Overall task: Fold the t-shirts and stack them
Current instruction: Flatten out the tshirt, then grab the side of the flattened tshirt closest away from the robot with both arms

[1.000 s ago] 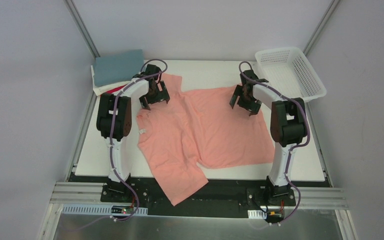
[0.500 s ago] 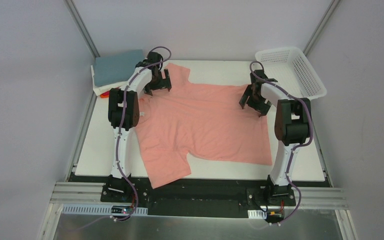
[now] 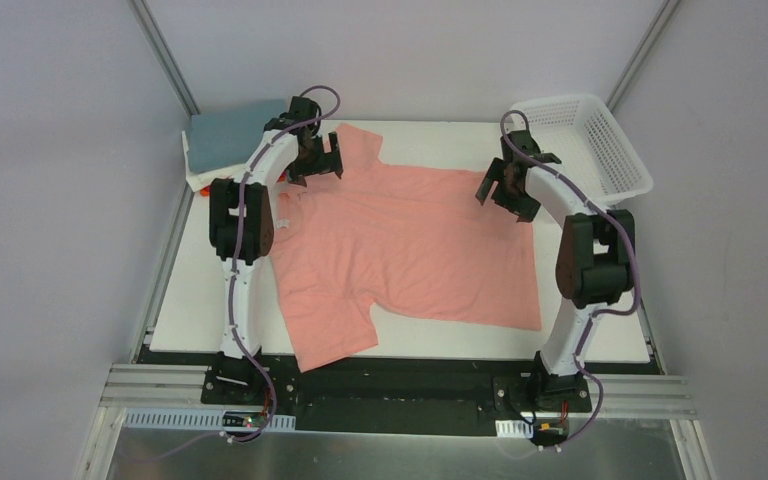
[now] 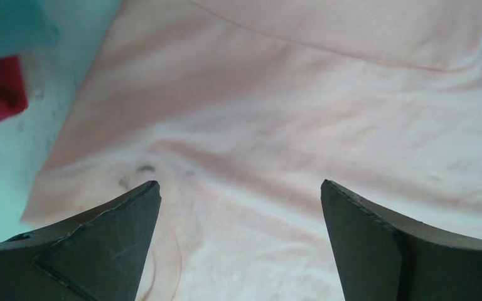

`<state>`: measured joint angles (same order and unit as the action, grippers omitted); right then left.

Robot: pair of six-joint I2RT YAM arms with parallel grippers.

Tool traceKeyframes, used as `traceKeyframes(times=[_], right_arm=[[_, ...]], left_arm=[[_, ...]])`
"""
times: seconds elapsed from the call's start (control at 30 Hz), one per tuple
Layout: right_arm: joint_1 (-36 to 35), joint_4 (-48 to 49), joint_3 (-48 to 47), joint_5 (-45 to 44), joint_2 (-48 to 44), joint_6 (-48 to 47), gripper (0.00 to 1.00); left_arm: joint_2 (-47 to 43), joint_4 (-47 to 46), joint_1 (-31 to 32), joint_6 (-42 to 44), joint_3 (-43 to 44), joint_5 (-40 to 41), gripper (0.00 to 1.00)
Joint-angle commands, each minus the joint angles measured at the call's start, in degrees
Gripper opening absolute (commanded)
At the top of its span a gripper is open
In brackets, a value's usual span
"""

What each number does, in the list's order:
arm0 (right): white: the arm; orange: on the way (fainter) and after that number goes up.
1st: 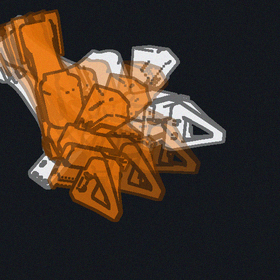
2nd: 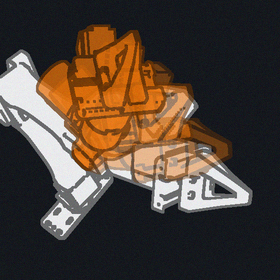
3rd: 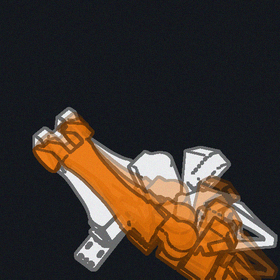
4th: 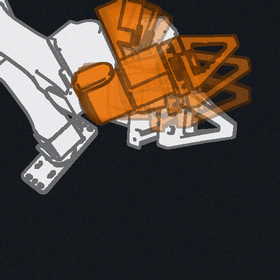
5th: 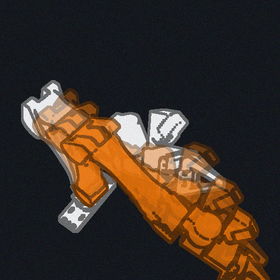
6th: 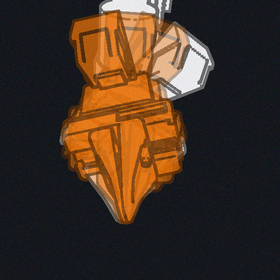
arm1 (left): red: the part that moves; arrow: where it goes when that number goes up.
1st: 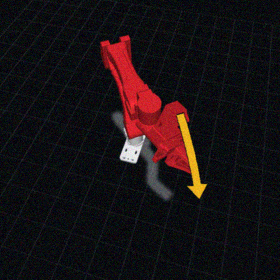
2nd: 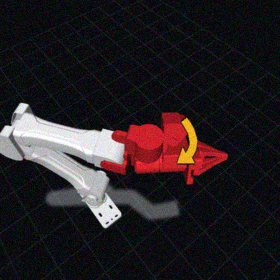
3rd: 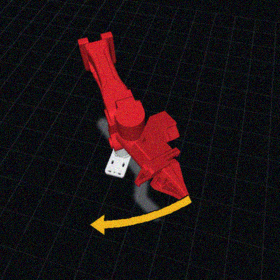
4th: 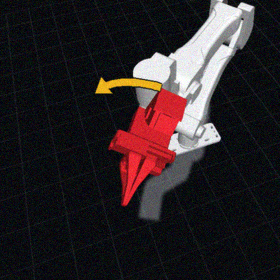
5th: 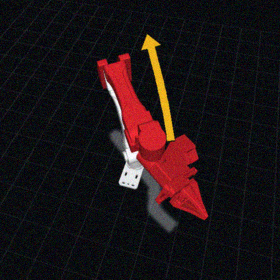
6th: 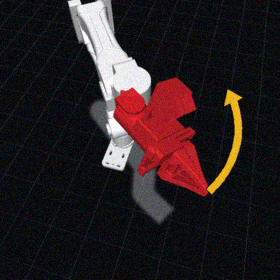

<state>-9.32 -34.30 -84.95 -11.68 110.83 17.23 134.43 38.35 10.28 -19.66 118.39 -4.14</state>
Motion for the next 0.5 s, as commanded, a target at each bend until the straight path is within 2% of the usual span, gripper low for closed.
traceKeyframes(times=[0.0, 0.13, 0.27, 0.37, 0.47], right_arm=[[-2.0, 1.0, 4.2, -0.7, -10.8, -0.1, 0.99], [-2.7, 3.1, 11.0, 0.3, -17.2, 2.0, 0.99], [-4.1, 3.8, 21.0, 0.4, -25.9, 6.4, 1.0], [-4.3, 4.4, 28.5, -0.6, -33.5, 11.6, 1.0], [-4.2, 4.5, 34.8, -1.1, -40.4, 15.3, 0.99]], left_arm=[[-13.3, 0.9, 0.9, -0.9, -3.2, -1.9, 0.99], [-21.7, 1.0, 3.0, -2.5, -12.2, -0.9, 0.99], [-32.7, 0.7, 6.5, -7.5, -27.9, 2.5, 0.99], [-42.2, 0.8, 10.4, -13.1, -40.5, 10.4, 0.99], [-51.3, 0.8, 12.9, -19.1, -52.8, 12.2, 0.99]])
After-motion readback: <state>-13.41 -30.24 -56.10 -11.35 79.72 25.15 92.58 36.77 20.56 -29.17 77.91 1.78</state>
